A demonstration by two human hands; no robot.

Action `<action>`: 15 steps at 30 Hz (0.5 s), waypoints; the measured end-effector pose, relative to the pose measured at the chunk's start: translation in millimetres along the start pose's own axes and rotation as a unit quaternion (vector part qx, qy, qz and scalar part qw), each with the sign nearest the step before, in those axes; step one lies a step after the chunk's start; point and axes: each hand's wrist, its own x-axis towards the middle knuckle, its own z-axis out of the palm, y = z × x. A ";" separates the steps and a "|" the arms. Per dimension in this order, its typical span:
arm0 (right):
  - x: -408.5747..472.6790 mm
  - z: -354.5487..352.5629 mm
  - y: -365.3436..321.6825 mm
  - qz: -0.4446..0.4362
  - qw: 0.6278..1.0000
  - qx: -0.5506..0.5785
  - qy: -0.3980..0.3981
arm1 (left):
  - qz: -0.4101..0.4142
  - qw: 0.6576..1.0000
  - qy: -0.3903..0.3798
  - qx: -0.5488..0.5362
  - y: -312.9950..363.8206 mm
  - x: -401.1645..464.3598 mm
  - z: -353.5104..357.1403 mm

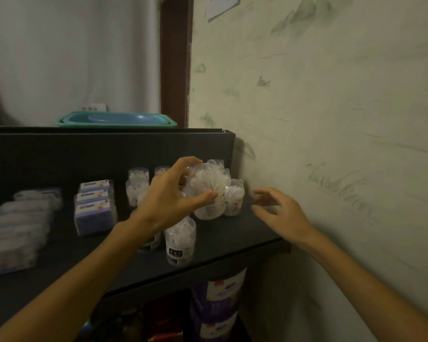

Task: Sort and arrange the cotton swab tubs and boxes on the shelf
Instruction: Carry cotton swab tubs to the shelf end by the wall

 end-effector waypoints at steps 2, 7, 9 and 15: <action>5.7 -6.7 13.4 0.000 1.000 0.000 -0.004 | -0.013 1.000 -0.012 0.026 1.6 7.2 19.0; 10.9 -7.1 35.2 -0.013 0.999 -0.006 -0.032 | -0.056 0.989 -0.055 0.123 6.5 16.5 53.2; 9.8 -6.7 40.5 -0.025 0.999 -0.007 -0.040 | -0.066 0.981 -0.083 0.164 5.5 15.9 62.7; 13.1 -11.3 42.4 -0.058 0.996 -0.031 -0.065 | -0.084 0.930 -0.137 0.332 0.5 14.4 71.2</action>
